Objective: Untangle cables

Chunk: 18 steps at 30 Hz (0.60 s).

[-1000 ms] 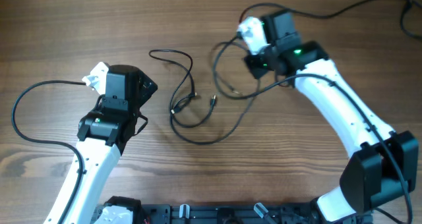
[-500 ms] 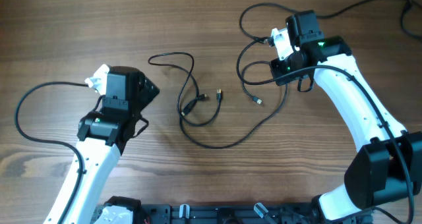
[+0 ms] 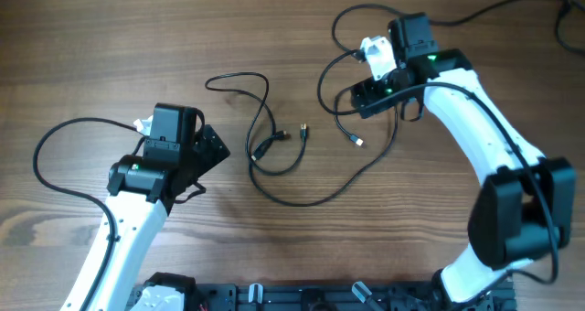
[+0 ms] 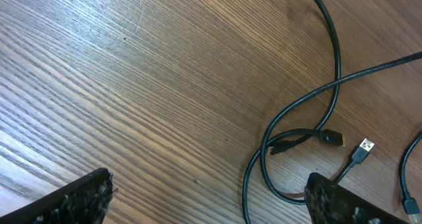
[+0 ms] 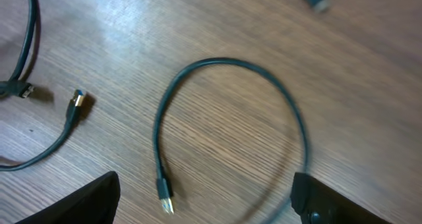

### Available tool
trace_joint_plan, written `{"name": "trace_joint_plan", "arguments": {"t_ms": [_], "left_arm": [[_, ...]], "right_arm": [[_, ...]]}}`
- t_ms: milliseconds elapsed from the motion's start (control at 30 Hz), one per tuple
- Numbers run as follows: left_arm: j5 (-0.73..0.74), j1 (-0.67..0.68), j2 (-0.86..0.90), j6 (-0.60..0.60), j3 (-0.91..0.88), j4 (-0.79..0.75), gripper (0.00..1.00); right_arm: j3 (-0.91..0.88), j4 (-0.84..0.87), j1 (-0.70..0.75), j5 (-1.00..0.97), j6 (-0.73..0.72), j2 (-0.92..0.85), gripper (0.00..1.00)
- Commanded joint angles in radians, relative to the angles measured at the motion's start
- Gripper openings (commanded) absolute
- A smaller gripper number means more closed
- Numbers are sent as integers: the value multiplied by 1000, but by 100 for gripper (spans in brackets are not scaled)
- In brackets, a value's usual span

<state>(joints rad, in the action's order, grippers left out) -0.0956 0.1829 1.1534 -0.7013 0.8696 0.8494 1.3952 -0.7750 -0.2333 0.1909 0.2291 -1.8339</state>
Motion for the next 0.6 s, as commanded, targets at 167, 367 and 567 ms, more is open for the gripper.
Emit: {"name": "trace_joint_plan", "arguments": {"t_ms": [167,367,567], "left_arm": [[17,-2,8,21,0,-3,97],[17,-2,8,21,-1,-3,98],[16,-2,8,21,-1,-3,98]], "right_arm": [[-3,56,-30,146,-73,-214,73],[-3,-52,-35,143,-71,-250,69],[-3,-154,-37,95,-71,-251,54]]}}
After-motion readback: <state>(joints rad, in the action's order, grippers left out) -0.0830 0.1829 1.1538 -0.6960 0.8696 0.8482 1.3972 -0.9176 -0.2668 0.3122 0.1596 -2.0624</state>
